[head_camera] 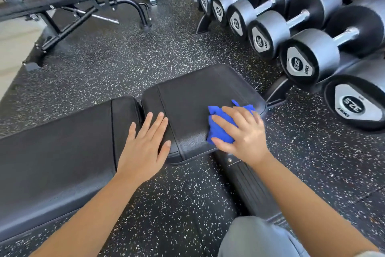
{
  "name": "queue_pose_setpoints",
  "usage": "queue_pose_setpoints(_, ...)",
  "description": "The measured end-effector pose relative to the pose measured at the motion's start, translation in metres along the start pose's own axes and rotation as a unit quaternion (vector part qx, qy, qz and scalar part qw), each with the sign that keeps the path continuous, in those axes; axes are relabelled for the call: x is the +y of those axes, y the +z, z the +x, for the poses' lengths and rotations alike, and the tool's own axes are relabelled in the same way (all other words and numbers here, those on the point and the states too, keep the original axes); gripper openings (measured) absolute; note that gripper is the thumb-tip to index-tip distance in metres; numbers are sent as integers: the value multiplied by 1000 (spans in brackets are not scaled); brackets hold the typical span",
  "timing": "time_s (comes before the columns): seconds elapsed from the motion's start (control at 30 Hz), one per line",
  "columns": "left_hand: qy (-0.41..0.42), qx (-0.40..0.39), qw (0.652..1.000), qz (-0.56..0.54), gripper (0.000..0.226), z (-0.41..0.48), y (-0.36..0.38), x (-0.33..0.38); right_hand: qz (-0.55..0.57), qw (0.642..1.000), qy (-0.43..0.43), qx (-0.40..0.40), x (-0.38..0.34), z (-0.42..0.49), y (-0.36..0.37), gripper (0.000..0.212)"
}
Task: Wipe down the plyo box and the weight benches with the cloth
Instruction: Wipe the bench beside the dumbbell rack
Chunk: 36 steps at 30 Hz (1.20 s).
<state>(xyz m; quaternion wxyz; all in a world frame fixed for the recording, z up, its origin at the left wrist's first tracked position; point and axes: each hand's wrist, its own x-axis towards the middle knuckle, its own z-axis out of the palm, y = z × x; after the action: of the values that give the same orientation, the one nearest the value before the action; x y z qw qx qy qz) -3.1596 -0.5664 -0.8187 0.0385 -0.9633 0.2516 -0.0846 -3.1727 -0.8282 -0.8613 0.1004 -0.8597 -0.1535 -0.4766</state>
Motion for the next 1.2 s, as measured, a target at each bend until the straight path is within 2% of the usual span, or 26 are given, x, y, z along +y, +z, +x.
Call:
queue_pose_setpoints(0.1,4,1,1000,3,59,0,0,1,-20,999,29,18,29,-4,-8,32)
queue_pose_setpoints(0.2,4,2,1000,11,58,1,0,1,-15,996,65,52,5,-1,-2,28)
queue_pose_setpoints(0.3,2,3,1000,4,59,1,1,0,17,997,40,57,-53,-7,19,36)
queue_pose_setpoints(0.37,2,4,1000,4,59,1,2,0,27,998,5,53,-63,-8,24,40)
queue_pose_setpoints(0.47,5,10,1000,8,59,0,1,-1,7,997,-61,55,-27,-11,20,43)
queue_pose_setpoints(0.67,7,19,1000,2,60,-1,2,0,-18,994,-90,67,59,-20,5,43)
queue_pose_setpoints(0.77,7,16,1000,7,61,0,3,0,-8,995,-49,86,50,-21,7,41)
queue_pose_setpoints(0.87,5,17,1000,3,61,-1,3,1,-16,994,4,104,8,-22,18,40)
queue_pose_setpoints(1.0,8,17,1000,-3,61,-1,2,2,0,994,-75,80,-13,-12,20,43)
queue_pose_setpoints(1.07,7,18,1000,-2,61,-2,2,1,-12,991,-115,63,13,-16,12,46)
queue_pose_setpoints(1.2,6,26,1000,3,62,-1,2,0,-16,991,-125,39,65,-20,0,47)
